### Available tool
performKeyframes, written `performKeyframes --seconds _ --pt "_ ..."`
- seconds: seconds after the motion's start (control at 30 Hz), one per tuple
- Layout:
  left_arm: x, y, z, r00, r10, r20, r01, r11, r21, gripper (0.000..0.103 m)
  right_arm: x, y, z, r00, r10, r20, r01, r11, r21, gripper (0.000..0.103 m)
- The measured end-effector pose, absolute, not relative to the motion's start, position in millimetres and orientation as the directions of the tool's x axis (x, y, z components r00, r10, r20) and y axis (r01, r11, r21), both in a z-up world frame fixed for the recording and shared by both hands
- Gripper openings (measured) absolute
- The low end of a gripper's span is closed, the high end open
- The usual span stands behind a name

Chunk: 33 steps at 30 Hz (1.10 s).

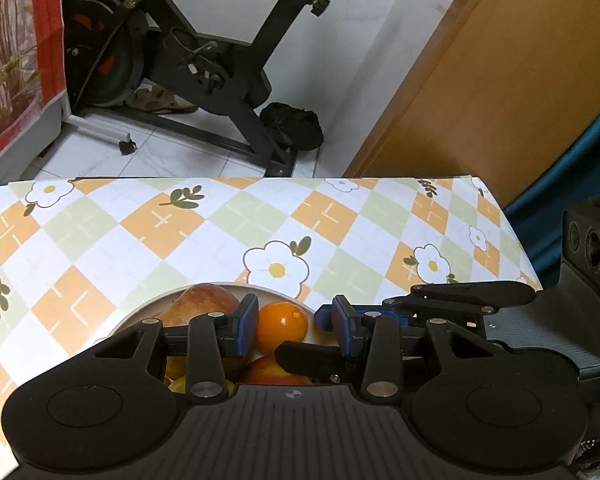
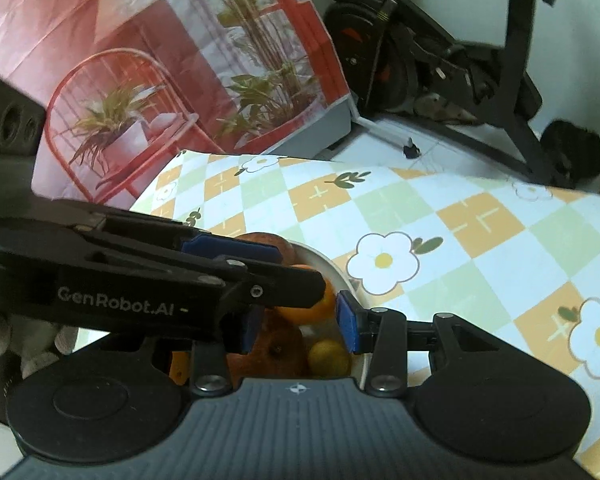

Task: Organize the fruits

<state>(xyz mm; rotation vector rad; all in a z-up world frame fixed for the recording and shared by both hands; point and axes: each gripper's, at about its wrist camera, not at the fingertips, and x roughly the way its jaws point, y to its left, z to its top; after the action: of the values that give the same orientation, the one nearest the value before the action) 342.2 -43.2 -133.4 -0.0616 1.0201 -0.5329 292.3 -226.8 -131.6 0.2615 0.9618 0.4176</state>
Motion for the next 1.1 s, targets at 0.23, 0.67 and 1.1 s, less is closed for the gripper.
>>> performKeyframes --seconds 0.23,0.67,1.1 --pt "332 -36 -126 0.454 -0.434 -0.778 0.38 0.884 -0.271 0.053 289 -222 -124 0.506 0.439 -0.743 -0.205 0.897 0.391 0.045" --pt "269 -12 -75 0.665 -0.276 -0.694 0.29 0.952 -0.1 0.083 250 -206 -79 0.63 0.299 -0.717 -0.198 0.954 0.224 0.083" --pt "166 12 -23 0.827 -0.125 -0.548 0.161 0.987 0.018 0.088 161 -188 -29 0.765 0.21 -0.609 -0.145 0.977 0.154 0.103"
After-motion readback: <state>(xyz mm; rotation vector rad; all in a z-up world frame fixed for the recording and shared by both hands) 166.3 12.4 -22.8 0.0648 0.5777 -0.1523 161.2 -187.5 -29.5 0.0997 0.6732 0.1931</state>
